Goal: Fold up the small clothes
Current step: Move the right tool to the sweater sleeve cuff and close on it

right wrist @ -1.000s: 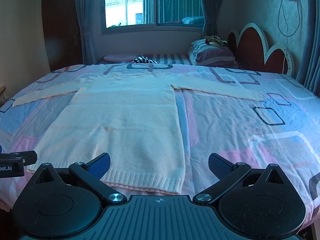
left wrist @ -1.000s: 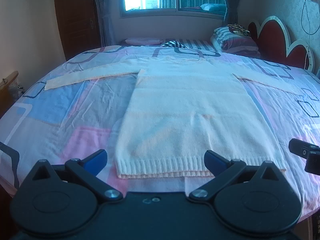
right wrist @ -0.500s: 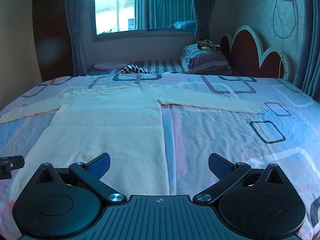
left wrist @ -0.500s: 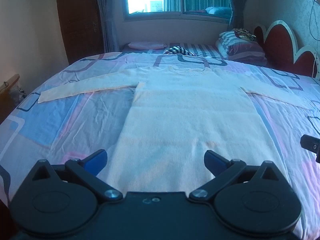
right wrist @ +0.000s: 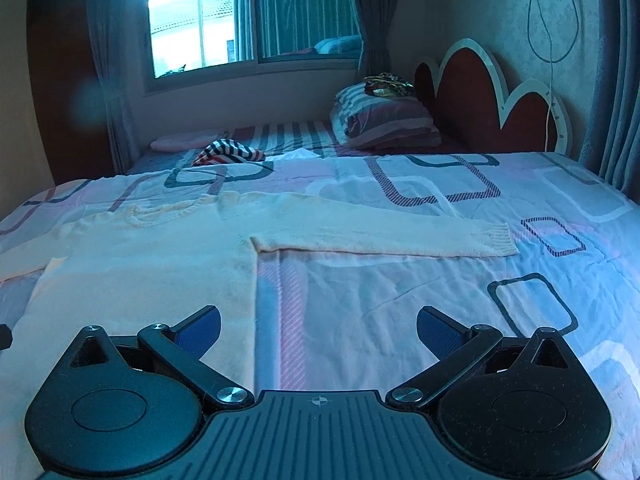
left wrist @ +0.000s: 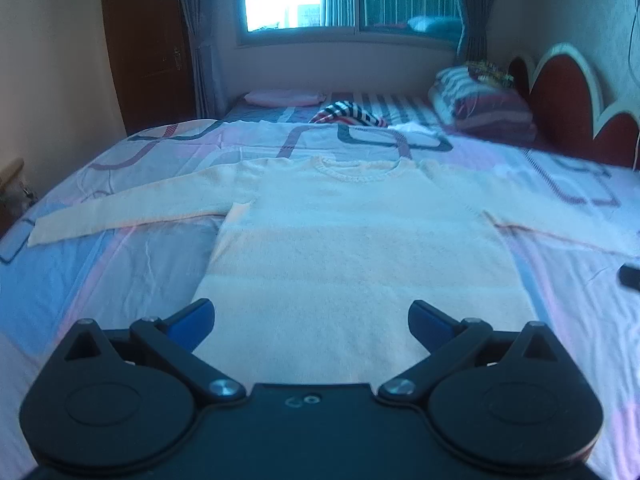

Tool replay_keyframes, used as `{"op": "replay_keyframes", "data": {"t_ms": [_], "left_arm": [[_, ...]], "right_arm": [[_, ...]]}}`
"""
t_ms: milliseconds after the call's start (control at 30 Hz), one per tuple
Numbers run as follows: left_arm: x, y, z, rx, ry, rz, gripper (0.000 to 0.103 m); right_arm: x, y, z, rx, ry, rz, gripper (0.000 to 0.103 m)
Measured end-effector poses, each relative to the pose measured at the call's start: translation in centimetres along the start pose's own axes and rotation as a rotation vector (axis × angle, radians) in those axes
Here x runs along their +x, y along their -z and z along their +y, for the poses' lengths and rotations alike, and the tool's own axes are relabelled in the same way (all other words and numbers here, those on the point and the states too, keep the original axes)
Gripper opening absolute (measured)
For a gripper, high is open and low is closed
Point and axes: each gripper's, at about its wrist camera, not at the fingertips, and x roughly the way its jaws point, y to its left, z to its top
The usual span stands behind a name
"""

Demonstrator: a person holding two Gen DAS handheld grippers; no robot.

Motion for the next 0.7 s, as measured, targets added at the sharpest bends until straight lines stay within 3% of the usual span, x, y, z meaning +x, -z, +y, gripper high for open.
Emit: {"op": "replay_keyframes", "data": {"t_ms": [167, 333, 433, 633, 700], "left_arm": [[3.8, -1.6, -0.7, 0.003, 0.013, 0.02, 0.102], [6.7, -2.8, -1.5, 0.018, -0.059, -0.009, 0.102], [8.5, -3.2, -1.6, -0.005, -0.068, 0.032, 0.102], [11.4, -3.4, -3.0, 0.048, -0.107, 0.108, 0.098], [11.9, -3.7, -3.2, 0.044, -0.112, 0.101, 0.096]], "right_arm": [[4.5, -1.9, -4.7, 0.072, 0.067, -0.011, 0.103], [9.1, -3.4, -11.3, 0.196, 0.147, -0.007, 0.103], [11.9, -3.7, -15.2, 0.274, 0.166, -0.003, 0.103], [15.9, -3.6, -19.8, 0.353, 0.216, -0.018, 0.103], [16.8, -3.5, -20.8, 0.38, 0.221, -0.017, 0.094]]}}
